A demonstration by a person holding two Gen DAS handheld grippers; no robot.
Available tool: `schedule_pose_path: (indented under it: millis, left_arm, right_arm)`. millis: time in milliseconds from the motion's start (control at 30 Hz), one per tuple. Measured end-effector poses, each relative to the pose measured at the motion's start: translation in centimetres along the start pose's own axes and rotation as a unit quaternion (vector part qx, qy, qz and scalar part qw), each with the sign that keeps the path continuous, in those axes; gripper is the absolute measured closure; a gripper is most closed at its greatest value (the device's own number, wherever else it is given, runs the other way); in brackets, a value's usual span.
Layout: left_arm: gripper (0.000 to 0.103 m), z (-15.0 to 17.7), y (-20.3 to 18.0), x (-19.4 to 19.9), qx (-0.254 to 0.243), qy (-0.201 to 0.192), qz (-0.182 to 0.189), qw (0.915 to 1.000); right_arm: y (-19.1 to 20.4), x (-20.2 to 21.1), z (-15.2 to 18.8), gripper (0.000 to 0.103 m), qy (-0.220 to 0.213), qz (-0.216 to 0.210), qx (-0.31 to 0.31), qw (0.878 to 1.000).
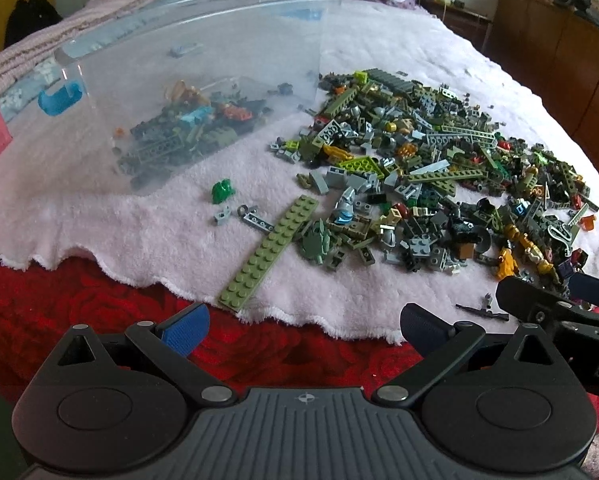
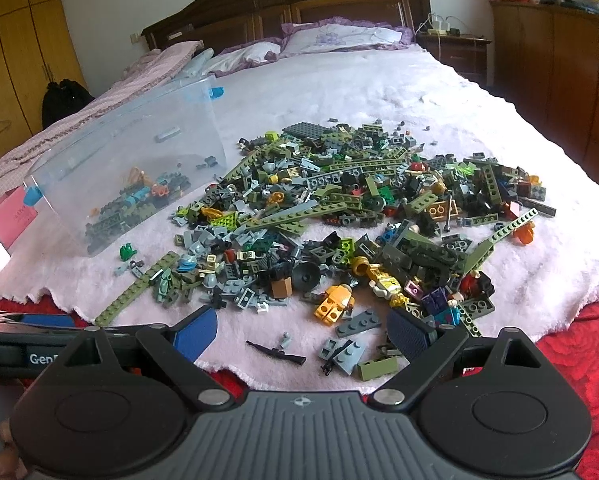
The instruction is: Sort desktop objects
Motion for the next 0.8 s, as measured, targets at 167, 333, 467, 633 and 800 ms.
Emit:
schedule_pose_path:
  millis: [167, 333, 467, 633, 800]
  left_arm:
    - [0.0, 0.1, 0.0, -0.3, 0.0, 0.005, -0.002, 1.0]
    - [0.0, 0.1, 0.1, -0.7, -0.001, 0.011, -0.004, 0.9999]
    - [0.0, 0.2, 0.1, -0.9, 0.0, 0.014, -0.005, 0.9999]
    - [0.0, 0.2, 0.0, -1.1, 0.0, 0.018, -0.005, 0.9998]
    - [0.0, 0.3, 0.2, -1.2, 0.005, 0.02, -0.005, 0.9998]
  right_arm:
    - [-0.1, -0.2, 0.1, 0.01, 0.005, 0.0, -0.003, 1.0]
    - [-0.3, -0.4, 0.2, 0.01, 0.009, 0.0, -0.008, 1.0]
    - [-0.4, -0.5, 0.3, 0.01, 0.012, 0.001, -0.01, 1.0]
    - [-0.5, -0.7, 0.3, 0.01, 0.013, 0.001, -0.011, 1.0]
    - [-0.5, -0.7, 0.3, 0.01, 0.015, 0.001, -0.011, 1.0]
Point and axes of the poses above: each gripper's, at about its wrist camera, not at the fingertips, and x roughly against the way its jaws point, y to its left, z to its underside, the point moved 2 cm from there along -x, roughly the way its jaws point, and after that the axes turned 2 degrees about -x, right-handed, at the moved point
